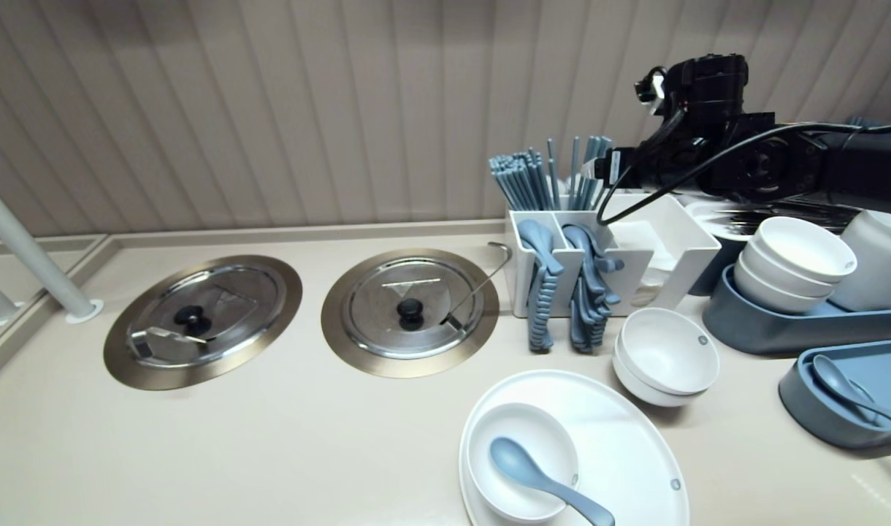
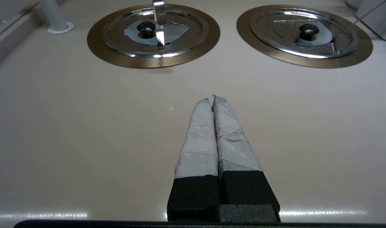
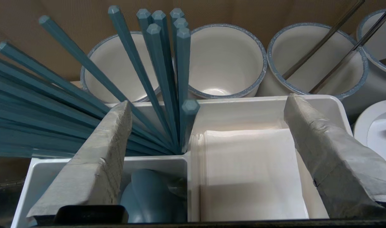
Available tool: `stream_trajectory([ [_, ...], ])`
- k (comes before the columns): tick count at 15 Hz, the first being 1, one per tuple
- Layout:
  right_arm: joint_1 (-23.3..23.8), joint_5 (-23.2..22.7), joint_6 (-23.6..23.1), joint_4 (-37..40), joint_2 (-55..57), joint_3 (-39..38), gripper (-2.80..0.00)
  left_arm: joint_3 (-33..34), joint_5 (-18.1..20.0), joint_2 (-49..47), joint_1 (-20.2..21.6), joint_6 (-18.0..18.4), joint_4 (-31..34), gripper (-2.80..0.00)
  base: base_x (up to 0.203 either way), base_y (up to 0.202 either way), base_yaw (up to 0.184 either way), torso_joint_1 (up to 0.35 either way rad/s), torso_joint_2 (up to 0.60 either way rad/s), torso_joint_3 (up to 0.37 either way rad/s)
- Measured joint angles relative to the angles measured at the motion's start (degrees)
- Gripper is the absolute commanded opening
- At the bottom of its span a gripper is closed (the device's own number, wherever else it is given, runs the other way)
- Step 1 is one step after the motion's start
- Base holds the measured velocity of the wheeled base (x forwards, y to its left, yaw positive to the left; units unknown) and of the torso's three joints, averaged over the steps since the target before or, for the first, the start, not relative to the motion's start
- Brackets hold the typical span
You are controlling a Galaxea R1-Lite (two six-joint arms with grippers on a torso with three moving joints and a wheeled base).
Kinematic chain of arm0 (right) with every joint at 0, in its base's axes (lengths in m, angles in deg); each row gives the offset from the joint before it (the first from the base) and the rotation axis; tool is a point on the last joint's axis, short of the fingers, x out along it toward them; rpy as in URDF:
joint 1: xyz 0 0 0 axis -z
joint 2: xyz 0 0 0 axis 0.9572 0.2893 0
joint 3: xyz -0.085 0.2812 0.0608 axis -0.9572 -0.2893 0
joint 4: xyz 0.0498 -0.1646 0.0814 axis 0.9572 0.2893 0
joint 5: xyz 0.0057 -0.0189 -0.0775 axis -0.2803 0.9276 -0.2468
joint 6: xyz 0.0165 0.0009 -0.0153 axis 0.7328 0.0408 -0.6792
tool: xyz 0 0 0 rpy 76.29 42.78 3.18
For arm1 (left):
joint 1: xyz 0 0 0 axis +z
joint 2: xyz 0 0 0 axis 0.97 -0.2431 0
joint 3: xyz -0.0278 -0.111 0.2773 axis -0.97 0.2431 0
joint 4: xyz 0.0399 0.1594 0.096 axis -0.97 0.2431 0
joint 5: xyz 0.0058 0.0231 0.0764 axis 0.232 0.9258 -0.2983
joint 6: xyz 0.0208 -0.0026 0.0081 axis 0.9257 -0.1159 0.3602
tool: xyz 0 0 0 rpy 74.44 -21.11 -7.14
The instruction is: Pick the chopsticks and place it on the plate
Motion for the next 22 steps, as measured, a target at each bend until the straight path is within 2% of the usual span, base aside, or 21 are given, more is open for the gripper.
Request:
stream_trajectory([
  [5, 0.0, 0.0, 0.5, -2.2, 0.9, 0.0, 0.0, 0.0, 0.0, 0.0, 0.0, 0.0, 0.0, -2.8, 0.0, 0.0, 0.0, 0.0, 0.0, 0.0],
  [6, 0.0, 0.0, 0.7, -2.8, 1.0, 0.0, -2.8, 0.0, 0.0, 0.0, 0.0, 0.0, 0.0, -2.8, 0.0, 0.0, 0.0, 0.0, 0.0, 0.0],
  [22, -0.2, -0.1, 1.4, -3.6, 1.5, -0.1, -2.8, 0.0, 0.0, 0.0, 0.0, 0.0, 0.0, -2.8, 0.0, 0.0, 0.0, 0.0, 0.0, 0.0],
])
